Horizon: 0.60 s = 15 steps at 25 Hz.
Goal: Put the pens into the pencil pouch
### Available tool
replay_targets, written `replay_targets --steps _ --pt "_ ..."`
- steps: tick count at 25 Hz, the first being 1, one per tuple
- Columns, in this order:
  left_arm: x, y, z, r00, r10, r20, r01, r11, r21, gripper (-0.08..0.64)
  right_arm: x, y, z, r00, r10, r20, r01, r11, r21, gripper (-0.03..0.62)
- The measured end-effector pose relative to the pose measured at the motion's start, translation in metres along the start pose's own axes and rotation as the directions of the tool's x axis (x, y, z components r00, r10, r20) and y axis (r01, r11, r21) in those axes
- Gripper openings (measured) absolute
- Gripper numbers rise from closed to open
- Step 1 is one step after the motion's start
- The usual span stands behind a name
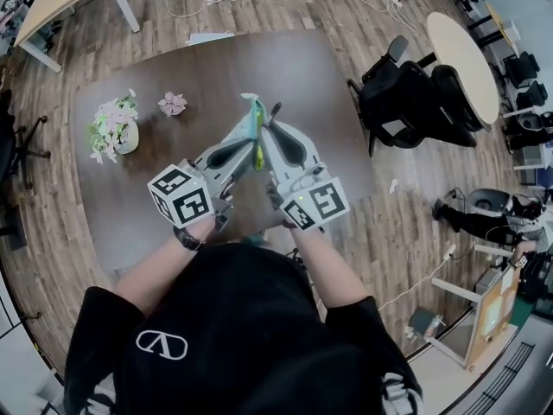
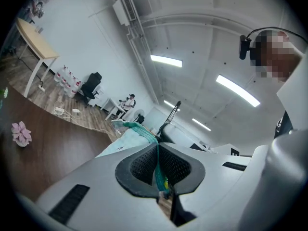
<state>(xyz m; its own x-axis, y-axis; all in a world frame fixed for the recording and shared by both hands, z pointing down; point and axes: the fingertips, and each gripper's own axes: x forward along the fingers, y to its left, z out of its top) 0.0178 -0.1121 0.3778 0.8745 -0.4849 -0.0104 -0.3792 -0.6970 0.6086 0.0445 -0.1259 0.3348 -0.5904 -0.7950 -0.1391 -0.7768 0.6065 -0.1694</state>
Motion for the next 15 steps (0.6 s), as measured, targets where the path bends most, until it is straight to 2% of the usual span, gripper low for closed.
replay_targets --steps 2,4,10,15 --pt "0.0 -0.001 0.004 1.0 -0.01 0.019 0.01 1.0 0.003 0.014 -0.002 0.003 -0.005 0.999 0.023 -0.029 -0.022 0.999 0.023 0.056" --pt "0.0 -0.001 0.007 0.999 -0.014 0.029 0.014 1.0 0.002 0.014 -0.006 0.006 -0.006 0.998 0.049 -0.04 -0.048 0.999 0.022 0.125" --pt "0.0 0.002 0.008 0.999 -0.016 0.034 0.016 1.0 -0.005 0.014 -0.007 0.006 -0.011 0.992 0.09 -0.091 -0.089 0.996 0.013 0.193" --pt "0.0 0.003 0.007 0.999 -0.015 0.029 0.015 1.0 -0.004 0.014 -0.014 0.003 -0.005 0.995 0.067 -0.077 -0.066 0.998 0.014 0.195"
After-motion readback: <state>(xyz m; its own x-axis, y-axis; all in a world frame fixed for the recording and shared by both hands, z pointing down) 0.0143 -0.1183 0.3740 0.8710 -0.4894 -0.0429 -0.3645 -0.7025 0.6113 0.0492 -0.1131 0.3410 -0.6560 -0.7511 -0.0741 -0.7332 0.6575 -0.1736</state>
